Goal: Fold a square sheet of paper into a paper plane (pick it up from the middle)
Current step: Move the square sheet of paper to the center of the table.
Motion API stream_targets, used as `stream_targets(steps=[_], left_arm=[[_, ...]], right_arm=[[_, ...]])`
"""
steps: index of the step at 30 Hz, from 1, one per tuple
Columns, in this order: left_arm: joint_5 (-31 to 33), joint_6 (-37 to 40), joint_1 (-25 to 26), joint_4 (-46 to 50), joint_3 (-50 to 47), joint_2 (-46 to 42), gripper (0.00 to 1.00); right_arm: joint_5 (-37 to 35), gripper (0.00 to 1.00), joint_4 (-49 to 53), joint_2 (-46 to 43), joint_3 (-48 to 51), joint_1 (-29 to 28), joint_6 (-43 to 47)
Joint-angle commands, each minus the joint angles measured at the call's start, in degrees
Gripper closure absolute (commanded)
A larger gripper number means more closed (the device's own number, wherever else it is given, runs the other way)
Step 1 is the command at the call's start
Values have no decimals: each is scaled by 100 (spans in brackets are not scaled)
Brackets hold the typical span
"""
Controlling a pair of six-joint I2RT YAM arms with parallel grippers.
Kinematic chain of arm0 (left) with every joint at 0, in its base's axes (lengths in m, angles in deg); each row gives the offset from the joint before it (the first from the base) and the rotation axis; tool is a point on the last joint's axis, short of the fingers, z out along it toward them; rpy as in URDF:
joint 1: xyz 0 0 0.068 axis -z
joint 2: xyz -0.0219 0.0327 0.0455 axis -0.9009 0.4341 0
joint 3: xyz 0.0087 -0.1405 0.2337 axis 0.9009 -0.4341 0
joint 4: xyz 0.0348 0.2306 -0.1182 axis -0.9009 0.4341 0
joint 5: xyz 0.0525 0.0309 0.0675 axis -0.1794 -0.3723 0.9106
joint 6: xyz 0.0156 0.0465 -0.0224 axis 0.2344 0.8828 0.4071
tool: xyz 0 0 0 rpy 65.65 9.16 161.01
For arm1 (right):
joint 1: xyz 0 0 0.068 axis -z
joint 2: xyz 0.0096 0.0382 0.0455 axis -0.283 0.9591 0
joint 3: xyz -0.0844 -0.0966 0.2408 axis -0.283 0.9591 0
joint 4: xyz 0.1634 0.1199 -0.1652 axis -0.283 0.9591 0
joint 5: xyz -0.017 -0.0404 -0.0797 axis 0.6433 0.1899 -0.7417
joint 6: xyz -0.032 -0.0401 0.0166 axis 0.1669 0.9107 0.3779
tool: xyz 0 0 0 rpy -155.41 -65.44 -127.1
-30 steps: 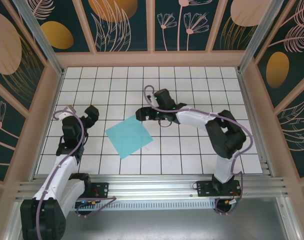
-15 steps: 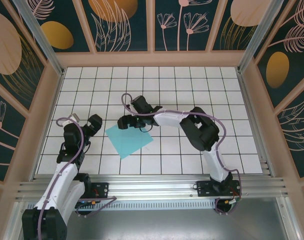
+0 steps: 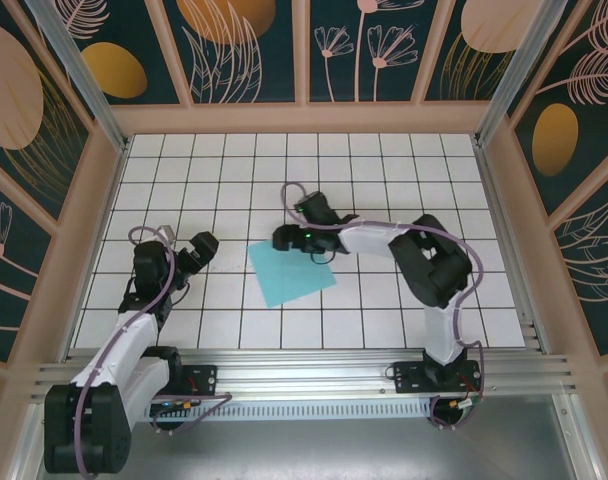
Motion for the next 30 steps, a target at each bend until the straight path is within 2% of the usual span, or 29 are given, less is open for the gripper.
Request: stream_targets(steps=[1, 4, 5, 7, 11, 14, 17, 22, 30], left_arm=[[-382, -77, 189, -428, 181, 186, 1], [-263, -20, 674, -434, 372, 528, 1], [-264, 3, 781, -416, 447, 642, 2], [-252, -15, 960, -483, 513, 873, 2], [-167, -136, 1242, -748, 504, 1051, 2], [-252, 8, 1448, -578, 677, 1204, 1], [-236, 84, 1514, -512, 696, 1156, 1], [-163, 188, 1516, -452, 681, 1080, 1], [-52, 351, 1507, -347, 613, 904, 1]], right_arm=[[-671, 16, 567, -348, 498, 387, -124], [-970, 16, 757, -669, 814, 619, -513], [-870, 17, 696, -798, 938, 663, -606], [-697, 17, 564, -1067, 1029, 646, -658], [-836, 18, 870, -1483, 898, 615, -672], [-665, 21, 837, -1728, 1092, 486, -671], [-303, 22, 822, -1797, 1257, 219, -658], [-361, 24, 775, -1742, 1411, -262, -932], [-376, 25, 440, -1308, 1491, -655, -1292]])
